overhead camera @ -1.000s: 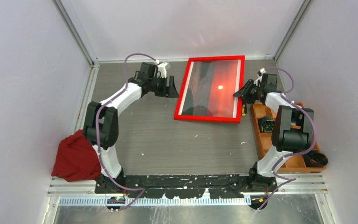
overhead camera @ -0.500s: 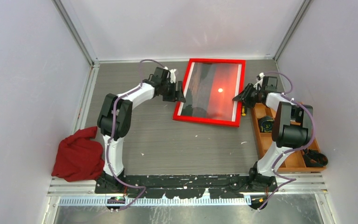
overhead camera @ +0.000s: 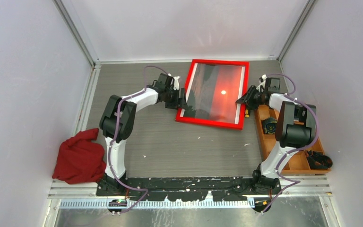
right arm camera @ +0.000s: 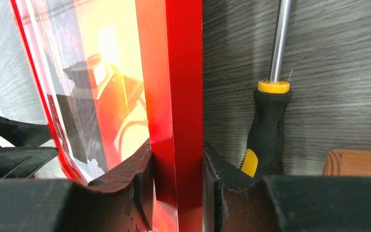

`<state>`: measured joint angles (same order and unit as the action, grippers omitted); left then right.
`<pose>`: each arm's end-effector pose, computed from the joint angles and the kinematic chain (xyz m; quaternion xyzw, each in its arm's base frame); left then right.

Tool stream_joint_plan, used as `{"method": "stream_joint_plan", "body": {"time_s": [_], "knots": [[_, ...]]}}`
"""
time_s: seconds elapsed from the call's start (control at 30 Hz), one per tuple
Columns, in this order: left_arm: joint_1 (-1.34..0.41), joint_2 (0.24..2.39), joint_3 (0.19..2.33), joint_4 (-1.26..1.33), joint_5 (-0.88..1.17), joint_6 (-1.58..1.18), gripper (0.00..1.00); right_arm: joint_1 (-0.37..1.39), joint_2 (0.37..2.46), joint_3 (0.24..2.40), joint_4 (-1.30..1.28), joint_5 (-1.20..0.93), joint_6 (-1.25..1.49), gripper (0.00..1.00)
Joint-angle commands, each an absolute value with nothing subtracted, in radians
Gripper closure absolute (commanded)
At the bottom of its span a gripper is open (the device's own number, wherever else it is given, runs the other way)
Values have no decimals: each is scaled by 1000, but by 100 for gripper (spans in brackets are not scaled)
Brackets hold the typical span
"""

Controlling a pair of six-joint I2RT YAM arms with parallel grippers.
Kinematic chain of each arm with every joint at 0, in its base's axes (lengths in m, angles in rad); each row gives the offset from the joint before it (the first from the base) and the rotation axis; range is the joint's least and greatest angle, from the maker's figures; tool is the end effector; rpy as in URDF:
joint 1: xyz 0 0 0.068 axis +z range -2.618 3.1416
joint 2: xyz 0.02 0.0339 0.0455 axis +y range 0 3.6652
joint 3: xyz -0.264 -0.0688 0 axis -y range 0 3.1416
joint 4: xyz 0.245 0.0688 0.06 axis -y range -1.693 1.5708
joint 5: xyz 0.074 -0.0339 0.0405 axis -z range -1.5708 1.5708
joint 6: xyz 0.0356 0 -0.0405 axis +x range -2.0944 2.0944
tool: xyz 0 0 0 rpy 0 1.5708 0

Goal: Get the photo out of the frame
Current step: Turn over the photo frame at the center of the board.

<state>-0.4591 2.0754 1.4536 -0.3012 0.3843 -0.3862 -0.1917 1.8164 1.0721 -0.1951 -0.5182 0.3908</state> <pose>0.3942 -0.2097 0.1653 0.0947 0.9277 -0.2933 0.2107 0.3636 -0.0526 0.1630 0.1876 0.9030 0.2722 0.2744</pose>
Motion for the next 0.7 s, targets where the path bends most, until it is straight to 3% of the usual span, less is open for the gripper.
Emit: {"method": "stream_joint_plan", "body": {"time_s": [0.0, 0.37, 0.67], "knots": [[-465, 2048, 1412, -295, 348, -379, 33, -188, 1837, 1113, -266, -432, 392, 86], [-473, 2033, 1321, -231, 433, -419, 38, -176, 1849, 1151, -317, -377, 370, 63], [-476, 1999, 1260, -174, 469, -459, 40, -176, 1821, 1173, -341, -437, 367, 60]]}}
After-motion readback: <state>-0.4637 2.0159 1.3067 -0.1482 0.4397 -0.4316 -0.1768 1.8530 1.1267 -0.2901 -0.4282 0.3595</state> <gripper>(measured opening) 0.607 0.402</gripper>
